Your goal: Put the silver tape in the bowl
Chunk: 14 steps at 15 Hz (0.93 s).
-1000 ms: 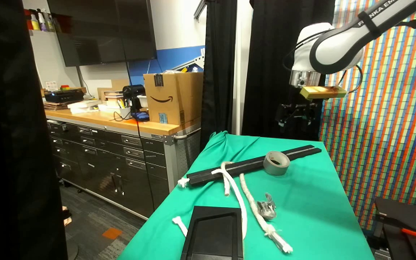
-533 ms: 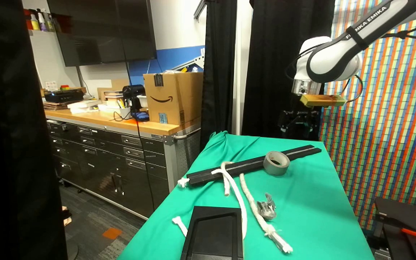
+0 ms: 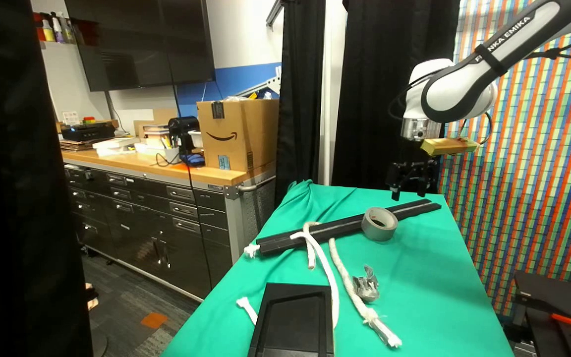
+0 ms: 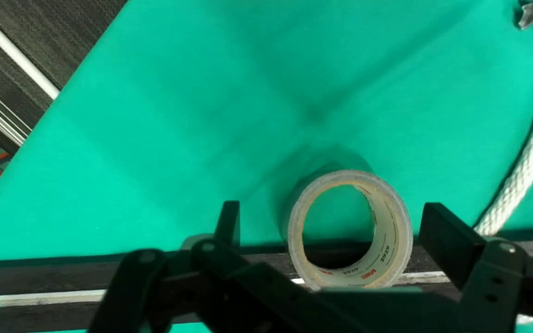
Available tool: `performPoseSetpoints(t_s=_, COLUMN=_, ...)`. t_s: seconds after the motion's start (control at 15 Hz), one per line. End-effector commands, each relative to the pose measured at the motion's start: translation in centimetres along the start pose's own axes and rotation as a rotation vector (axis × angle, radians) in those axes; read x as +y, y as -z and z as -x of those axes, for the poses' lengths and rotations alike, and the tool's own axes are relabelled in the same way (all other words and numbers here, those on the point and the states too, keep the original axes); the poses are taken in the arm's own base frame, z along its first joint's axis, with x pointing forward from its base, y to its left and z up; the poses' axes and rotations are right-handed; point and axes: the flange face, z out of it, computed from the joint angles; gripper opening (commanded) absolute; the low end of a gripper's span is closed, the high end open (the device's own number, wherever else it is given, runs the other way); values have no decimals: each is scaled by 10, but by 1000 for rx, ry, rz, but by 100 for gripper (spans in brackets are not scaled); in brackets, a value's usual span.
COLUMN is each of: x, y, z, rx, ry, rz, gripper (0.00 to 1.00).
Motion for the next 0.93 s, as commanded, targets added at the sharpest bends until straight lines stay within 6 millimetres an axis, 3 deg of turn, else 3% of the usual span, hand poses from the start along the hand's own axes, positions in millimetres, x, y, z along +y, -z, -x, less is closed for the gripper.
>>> performPoseSetpoints(t_s=0.0, x=3, y=-14, z=-4, rx=7, ry=67, rz=-2, gripper=100)
performPoseSetpoints(t_s=0.47, x=18, y=-54, z=-24, rx=-4, ry=4, rz=24, gripper=100)
performPoseSetpoints(t_s=0.87, x=14, y=-58, z=-51, rx=7, ry=-48, rz=34, gripper=100)
